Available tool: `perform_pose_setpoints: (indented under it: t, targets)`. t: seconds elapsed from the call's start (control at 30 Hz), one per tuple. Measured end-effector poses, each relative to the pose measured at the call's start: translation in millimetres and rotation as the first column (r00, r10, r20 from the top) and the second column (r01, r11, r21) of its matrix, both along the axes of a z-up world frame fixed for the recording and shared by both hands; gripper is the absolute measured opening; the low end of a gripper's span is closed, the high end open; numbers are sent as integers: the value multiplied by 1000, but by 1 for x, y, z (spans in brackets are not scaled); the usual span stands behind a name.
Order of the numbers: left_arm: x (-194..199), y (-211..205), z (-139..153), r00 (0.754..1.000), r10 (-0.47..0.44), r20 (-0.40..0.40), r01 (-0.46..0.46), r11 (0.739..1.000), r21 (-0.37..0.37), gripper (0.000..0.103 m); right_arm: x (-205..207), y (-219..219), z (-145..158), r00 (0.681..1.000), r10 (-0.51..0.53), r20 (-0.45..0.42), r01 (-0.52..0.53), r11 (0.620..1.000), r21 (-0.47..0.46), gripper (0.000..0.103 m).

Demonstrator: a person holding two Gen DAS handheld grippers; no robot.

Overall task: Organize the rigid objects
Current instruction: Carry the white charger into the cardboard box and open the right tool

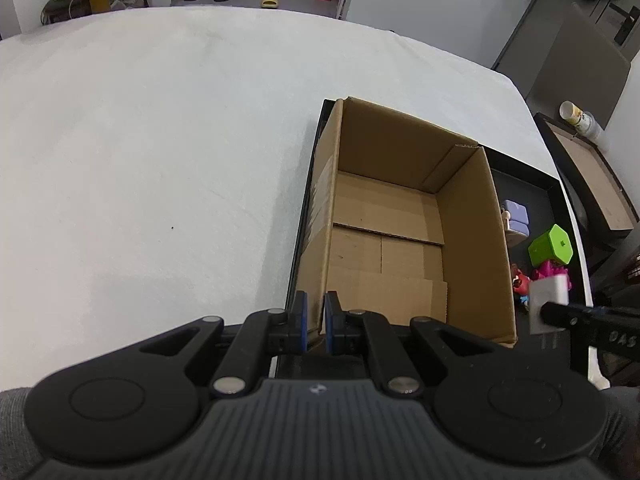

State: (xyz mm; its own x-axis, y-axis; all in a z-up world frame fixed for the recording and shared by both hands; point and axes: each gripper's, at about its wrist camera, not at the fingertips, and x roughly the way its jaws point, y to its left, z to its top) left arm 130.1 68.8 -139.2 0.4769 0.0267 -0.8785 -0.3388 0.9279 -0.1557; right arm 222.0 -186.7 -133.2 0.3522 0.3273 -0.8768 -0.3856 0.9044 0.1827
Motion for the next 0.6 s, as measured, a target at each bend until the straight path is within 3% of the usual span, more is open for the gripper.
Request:
perform_pose_setpoints:
  t: [0.3, 0.47, 0.6]
  targets:
    - [4, -10, -2, 1000, -12, -6, 12, 997, 77, 7, 1, 9, 26, 999, -14, 52, 11, 998, 61, 20]
    - [8, -11, -5, 1000, -11, -6, 12, 997, 75, 7, 1, 17, 35, 997, -14, 72, 6, 995, 104, 20]
    - [9, -14, -7, 1000, -13, 2, 12, 995, 95, 7, 5, 24, 38, 999, -25, 20, 21, 982, 187, 20]
